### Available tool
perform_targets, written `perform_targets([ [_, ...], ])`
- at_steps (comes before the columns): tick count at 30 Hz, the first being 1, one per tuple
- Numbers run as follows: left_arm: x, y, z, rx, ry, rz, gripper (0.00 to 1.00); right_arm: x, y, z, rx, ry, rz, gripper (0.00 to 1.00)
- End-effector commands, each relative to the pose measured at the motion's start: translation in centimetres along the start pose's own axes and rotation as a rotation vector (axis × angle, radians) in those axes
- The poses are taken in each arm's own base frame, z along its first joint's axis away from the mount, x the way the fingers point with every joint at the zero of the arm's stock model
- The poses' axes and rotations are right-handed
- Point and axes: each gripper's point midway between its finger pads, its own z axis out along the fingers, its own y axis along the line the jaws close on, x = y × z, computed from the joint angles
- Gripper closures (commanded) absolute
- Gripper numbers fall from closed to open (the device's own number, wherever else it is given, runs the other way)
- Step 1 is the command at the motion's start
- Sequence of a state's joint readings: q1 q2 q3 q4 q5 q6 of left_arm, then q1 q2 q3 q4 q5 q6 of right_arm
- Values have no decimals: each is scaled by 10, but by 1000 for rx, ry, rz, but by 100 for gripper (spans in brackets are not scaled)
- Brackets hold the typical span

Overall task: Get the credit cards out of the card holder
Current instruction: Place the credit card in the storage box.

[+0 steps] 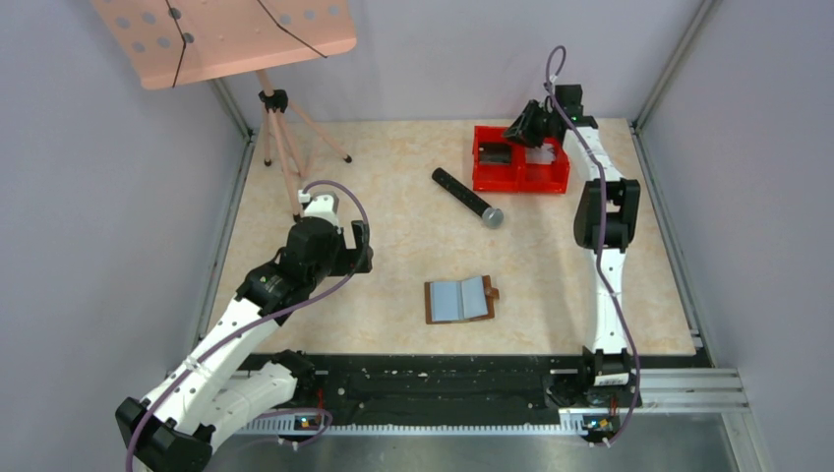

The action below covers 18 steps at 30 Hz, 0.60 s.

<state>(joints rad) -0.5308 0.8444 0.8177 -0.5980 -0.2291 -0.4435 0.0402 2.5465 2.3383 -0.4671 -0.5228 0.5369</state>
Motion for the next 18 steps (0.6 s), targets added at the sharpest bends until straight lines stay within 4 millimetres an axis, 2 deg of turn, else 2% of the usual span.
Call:
perform_targets([
  [1,-18,-7,-7,29,-60,-30,1,-47,21,-37,5,-124,-37,69],
  [5,-18,-8,-9,39,-64,-41,1,-52,22,-51,37,-135,-63,67],
  [8,-18,-9,-12,49,-67,-48,1,-45,22,-57,56,-118,-72,68],
  [13,-18,-6,-17,46,-77,-46,1,-19,30,-60,127,-91,-167,89],
  [18,-20,-2,-21,36,-92,-31,1,15,30,-48,212,-45,-266,94],
])
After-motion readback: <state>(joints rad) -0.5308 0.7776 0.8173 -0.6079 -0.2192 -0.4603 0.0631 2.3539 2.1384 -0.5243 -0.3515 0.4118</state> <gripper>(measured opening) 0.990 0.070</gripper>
